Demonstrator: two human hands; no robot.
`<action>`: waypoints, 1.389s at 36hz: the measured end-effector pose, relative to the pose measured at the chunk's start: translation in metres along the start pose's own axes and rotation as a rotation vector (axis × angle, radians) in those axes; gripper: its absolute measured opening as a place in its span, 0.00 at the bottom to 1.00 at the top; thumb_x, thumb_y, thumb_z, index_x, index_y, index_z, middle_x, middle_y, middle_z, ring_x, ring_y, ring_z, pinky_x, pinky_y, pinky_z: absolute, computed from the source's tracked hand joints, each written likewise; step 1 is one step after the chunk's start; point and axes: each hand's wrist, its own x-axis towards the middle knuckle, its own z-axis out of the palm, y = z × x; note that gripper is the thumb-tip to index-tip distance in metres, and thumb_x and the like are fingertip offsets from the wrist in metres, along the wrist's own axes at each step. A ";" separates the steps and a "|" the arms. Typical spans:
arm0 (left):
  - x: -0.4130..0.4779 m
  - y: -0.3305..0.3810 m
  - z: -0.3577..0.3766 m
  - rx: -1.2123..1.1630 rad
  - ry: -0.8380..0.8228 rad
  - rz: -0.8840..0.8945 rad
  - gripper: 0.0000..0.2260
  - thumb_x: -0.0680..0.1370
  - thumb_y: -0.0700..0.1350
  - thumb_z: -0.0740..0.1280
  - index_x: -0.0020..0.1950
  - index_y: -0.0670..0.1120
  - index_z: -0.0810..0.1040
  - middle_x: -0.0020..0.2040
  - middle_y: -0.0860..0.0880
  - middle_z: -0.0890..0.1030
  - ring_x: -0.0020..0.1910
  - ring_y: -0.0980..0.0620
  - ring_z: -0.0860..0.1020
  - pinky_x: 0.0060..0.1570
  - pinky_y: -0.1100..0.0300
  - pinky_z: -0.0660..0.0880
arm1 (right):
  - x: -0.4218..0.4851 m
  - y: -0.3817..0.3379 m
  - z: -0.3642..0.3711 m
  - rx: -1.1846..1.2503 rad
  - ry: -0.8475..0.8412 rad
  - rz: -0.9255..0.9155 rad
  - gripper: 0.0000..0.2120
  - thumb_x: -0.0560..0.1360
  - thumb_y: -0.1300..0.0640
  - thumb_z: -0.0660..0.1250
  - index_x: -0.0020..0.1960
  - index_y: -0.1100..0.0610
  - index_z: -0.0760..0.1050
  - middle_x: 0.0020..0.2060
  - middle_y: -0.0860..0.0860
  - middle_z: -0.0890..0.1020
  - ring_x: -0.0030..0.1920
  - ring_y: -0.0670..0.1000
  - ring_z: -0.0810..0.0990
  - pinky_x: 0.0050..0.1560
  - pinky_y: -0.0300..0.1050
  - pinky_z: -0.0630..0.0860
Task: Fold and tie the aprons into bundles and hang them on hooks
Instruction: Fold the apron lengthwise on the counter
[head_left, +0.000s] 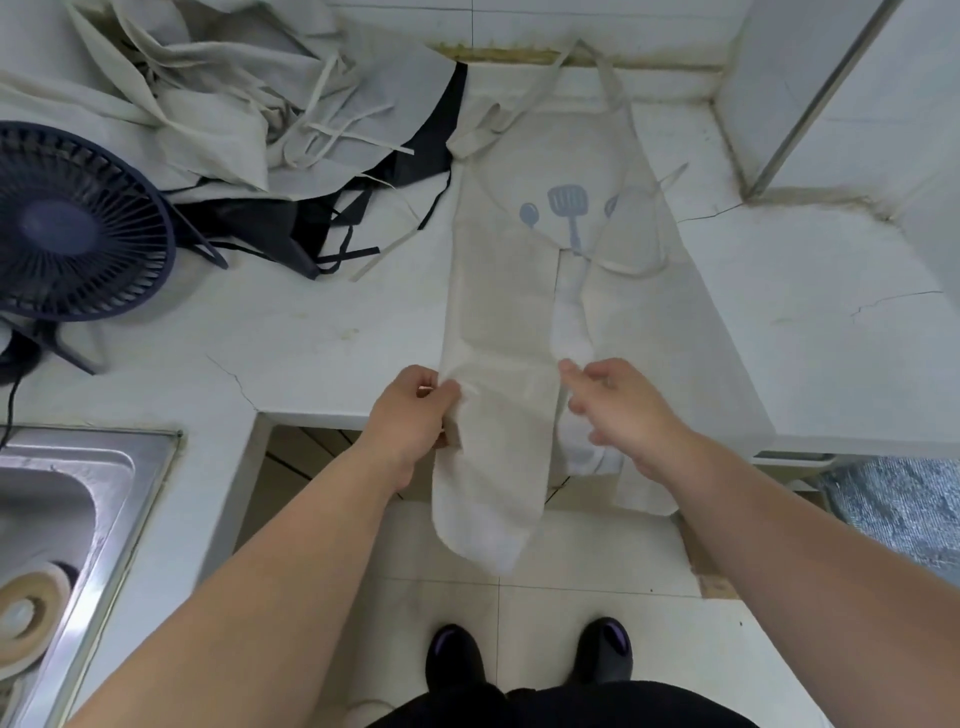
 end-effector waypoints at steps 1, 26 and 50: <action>-0.001 0.000 0.002 -0.018 -0.007 0.000 0.06 0.80 0.44 0.64 0.45 0.44 0.71 0.44 0.45 0.79 0.41 0.47 0.78 0.36 0.57 0.77 | -0.003 0.000 0.003 -0.019 -0.074 0.041 0.26 0.73 0.39 0.66 0.63 0.54 0.67 0.50 0.54 0.79 0.50 0.54 0.80 0.55 0.55 0.78; -0.033 -0.026 0.023 0.319 -0.358 -0.070 0.09 0.78 0.49 0.66 0.57 0.50 0.76 0.56 0.48 0.82 0.47 0.56 0.77 0.38 0.66 0.70 | 0.010 -0.006 0.003 -0.245 -0.042 -0.181 0.14 0.82 0.55 0.54 0.61 0.62 0.69 0.60 0.60 0.76 0.60 0.60 0.74 0.56 0.46 0.69; -0.050 -0.036 0.035 0.342 0.031 0.151 0.13 0.79 0.49 0.66 0.37 0.48 0.70 0.31 0.55 0.70 0.30 0.57 0.67 0.29 0.70 0.63 | 0.015 0.009 -0.015 -0.245 0.026 -0.192 0.12 0.78 0.60 0.61 0.60 0.61 0.71 0.56 0.57 0.79 0.56 0.59 0.76 0.52 0.47 0.71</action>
